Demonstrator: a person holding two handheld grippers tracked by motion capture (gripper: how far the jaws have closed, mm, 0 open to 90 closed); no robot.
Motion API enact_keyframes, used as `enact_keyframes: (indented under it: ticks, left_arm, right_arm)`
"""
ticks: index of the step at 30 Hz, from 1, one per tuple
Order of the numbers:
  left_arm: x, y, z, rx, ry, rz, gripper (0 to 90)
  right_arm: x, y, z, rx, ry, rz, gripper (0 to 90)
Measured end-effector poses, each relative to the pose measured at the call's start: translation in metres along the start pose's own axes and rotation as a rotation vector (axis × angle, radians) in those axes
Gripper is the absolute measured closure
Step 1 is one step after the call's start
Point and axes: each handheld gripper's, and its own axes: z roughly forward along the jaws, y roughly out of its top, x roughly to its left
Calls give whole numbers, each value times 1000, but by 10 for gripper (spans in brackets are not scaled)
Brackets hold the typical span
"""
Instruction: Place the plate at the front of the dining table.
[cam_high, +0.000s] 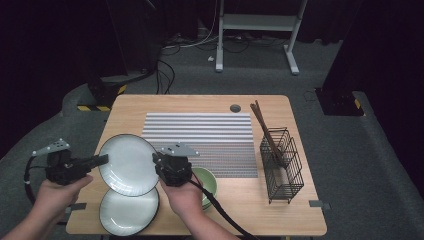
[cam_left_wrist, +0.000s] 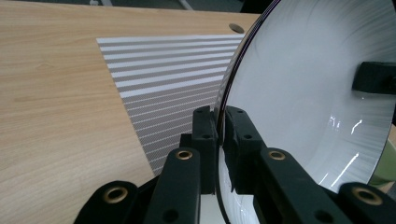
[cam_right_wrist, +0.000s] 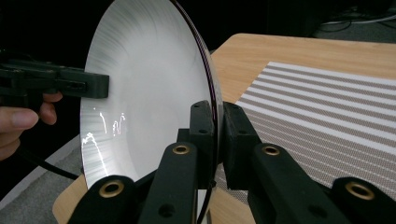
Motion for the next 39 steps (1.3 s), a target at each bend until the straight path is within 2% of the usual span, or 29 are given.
enact_keyframes:
  ticks: [9, 15, 21, 26, 29, 32, 35, 39]
  left_arm:
    - [-13, 1, 10, -54, -16, 13, 831]
    - [-21, -1, 16, -78, -23, 27, 832]
    - [-27, -7, 22, -113, -26, 21, 832]
    - [-35, -11, 26, -143, -31, 56, 832]
    - [-40, -12, 29, -168, -29, 50, 832]
    - [-43, -13, 30, -181, -35, 66, 836]
    - [-45, -15, 33, -203, -39, 55, 839]
    - [-45, -17, 38, -216, -41, 67, 839]
  right_arm:
    - [-15, 11, -6, -21, -4, -41, 833]
    - [-22, 11, -11, -39, -12, -46, 830]
    - [-30, 9, -15, -57, -24, -58, 828]
    - [-36, 11, -19, -66, -33, -73, 826]
    - [-40, 13, -22, -70, -37, -80, 824]
    - [-43, 14, -22, -74, -50, -90, 813]
    - [-50, 15, -22, -72, -44, -77, 810]
    - [-55, 14, -21, -79, -48, -80, 809]
